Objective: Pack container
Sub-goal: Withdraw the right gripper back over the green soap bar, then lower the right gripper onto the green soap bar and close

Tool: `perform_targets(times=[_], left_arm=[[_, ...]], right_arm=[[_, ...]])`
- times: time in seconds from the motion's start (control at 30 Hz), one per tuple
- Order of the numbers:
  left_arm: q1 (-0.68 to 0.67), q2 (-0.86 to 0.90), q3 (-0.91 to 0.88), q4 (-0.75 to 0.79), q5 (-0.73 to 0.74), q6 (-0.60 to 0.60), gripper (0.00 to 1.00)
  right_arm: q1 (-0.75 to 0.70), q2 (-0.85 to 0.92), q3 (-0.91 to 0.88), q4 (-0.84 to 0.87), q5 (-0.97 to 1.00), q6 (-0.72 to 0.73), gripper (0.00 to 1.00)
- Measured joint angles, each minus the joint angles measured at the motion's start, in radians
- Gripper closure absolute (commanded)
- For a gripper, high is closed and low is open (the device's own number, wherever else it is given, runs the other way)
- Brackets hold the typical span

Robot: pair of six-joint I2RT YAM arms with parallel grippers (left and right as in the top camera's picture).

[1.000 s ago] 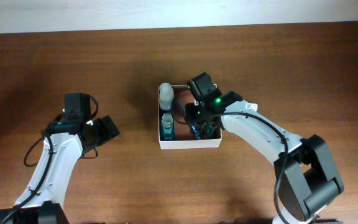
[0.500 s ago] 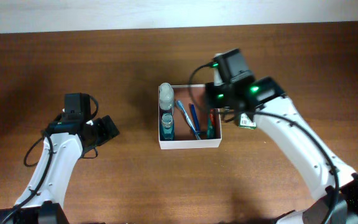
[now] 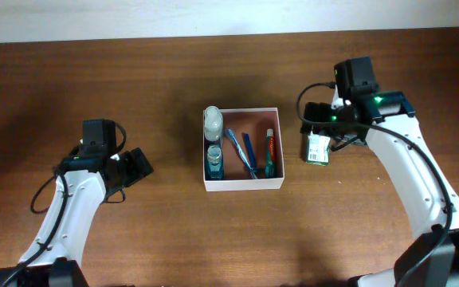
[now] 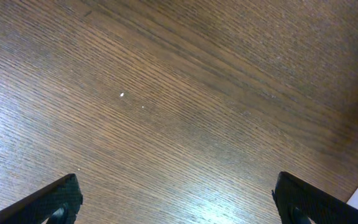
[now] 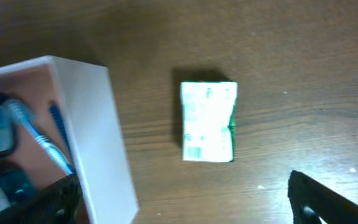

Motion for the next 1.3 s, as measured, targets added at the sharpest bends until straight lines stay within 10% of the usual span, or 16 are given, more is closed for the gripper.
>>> perform_targets(times=[0.57, 1.3], left_arm=[[0.0, 0.0, 0.0, 0.0, 0.0, 0.0, 0.0], [0.0, 0.0, 0.0, 0.0, 0.0, 0.0, 0.0]], right_arm=[[-0.002, 0.048, -0.169, 0.171, 0.079, -0.043, 0.24], [-0.002, 0.264, -0.188, 0.267, 0.086, -0.088, 0.23]])
